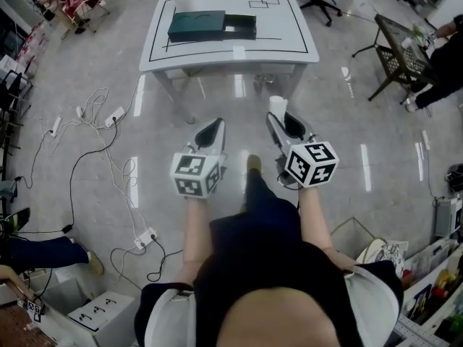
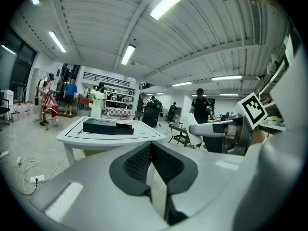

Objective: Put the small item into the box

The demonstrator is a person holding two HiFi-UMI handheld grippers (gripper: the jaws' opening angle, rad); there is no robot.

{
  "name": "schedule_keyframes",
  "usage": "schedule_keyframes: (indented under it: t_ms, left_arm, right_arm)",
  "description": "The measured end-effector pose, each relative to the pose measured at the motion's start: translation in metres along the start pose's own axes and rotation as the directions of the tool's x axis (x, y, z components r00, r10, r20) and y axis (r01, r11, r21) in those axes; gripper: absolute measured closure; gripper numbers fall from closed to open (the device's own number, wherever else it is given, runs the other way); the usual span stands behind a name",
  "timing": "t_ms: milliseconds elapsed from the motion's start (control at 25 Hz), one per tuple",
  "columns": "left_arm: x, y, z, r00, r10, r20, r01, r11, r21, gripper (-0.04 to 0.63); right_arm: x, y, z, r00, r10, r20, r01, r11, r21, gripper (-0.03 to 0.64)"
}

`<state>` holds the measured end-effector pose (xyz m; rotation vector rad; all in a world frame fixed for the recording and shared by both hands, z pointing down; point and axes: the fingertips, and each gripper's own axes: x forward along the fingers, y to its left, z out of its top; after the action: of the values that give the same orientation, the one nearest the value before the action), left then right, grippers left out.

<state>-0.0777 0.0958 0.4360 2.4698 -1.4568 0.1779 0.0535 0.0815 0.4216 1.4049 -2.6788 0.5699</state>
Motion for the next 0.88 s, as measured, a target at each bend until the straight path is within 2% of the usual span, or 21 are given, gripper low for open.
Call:
schedule_keyframes:
  t_ms: [240,880]
  left_arm:
    - [0.017,0.010,0.012,1.000,-0.001,-0.001,0.001,1.000,0.003,0.586]
    - [0.068,0.022,0.011,0.999,-0.014,-0.036,0.014,1.000,-0.017,0.586]
  right_arm:
    - [0.017,-0.003,0.012,1.000,0.010,0.000,-0.010,1.000,-0.001,0.489]
    - [0.045,-0.048,0.018,1.000,-0.023,-0.019,0.023,0.999,0.035,0.489]
